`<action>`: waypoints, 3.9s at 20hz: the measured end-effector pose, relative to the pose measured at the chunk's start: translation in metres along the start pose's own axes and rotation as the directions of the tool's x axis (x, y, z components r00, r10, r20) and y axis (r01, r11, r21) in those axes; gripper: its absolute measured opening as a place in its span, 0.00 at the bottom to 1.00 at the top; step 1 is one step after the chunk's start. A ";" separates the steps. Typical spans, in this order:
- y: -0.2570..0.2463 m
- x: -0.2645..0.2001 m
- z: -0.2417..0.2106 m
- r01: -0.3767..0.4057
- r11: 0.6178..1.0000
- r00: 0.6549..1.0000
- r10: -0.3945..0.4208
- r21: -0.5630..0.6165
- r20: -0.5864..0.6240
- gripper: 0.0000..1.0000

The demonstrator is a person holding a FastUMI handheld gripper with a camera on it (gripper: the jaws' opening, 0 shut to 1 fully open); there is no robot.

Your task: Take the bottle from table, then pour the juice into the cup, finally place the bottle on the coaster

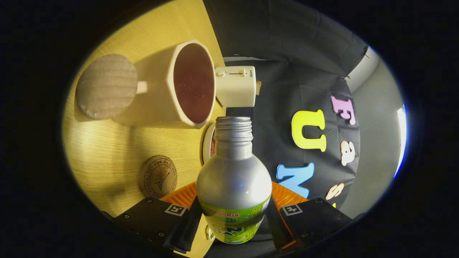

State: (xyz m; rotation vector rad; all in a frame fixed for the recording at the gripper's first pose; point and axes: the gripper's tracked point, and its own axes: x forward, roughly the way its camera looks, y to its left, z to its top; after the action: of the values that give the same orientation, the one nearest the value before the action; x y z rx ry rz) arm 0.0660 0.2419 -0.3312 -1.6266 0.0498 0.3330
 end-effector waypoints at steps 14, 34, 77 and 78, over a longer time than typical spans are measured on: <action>-0.018 0.001 0.004 0.067 0.991 0.997 -0.064 -0.116 0.034 0.81; -0.031 0.000 0.008 0.109 0.971 0.993 -0.097 -0.213 0.068 0.81; -0.060 -0.011 0.019 0.222 0.864 0.974 -0.175 -0.451 0.144 0.81; -0.061 -0.011 0.019 0.228 0.857 0.972 -0.179 -0.462 0.150 0.81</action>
State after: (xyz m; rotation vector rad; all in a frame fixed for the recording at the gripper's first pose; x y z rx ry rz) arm 0.0659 0.2645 -0.2705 -2.0813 -0.3057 0.2752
